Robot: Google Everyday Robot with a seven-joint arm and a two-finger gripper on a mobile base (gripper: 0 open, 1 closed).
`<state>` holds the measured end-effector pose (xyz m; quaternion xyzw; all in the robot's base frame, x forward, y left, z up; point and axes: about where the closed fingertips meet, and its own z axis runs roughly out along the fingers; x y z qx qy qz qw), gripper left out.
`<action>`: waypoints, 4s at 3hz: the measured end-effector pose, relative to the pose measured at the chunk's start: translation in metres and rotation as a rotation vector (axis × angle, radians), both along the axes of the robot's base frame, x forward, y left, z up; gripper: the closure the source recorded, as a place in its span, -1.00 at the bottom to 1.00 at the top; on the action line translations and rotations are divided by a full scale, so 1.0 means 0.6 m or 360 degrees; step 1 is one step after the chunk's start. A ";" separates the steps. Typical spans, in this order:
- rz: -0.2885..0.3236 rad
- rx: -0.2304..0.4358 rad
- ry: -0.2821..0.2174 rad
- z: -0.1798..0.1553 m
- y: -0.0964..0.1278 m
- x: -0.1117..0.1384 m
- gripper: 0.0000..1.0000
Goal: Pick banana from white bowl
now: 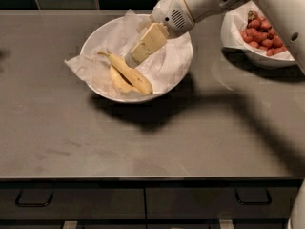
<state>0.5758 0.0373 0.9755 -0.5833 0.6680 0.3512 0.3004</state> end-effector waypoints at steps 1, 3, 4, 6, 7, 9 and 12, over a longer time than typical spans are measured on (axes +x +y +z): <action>0.0000 0.0000 0.0000 0.000 0.000 0.000 -1.00; -0.0026 -0.0042 0.0066 -0.049 0.031 0.026 -1.00; -0.0065 -0.0083 0.0087 -0.070 0.036 0.037 -1.00; -0.0123 -0.0153 0.0168 -0.117 0.039 0.047 -1.00; -0.0125 -0.0168 0.0198 -0.132 0.044 0.048 -1.00; -0.0118 -0.0191 0.0241 -0.151 0.054 0.052 -0.80; -0.0165 -0.0173 0.0209 -0.144 0.039 0.050 0.45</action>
Offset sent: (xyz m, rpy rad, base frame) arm 0.0140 0.0179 -0.0318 -0.0124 0.0552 -0.0119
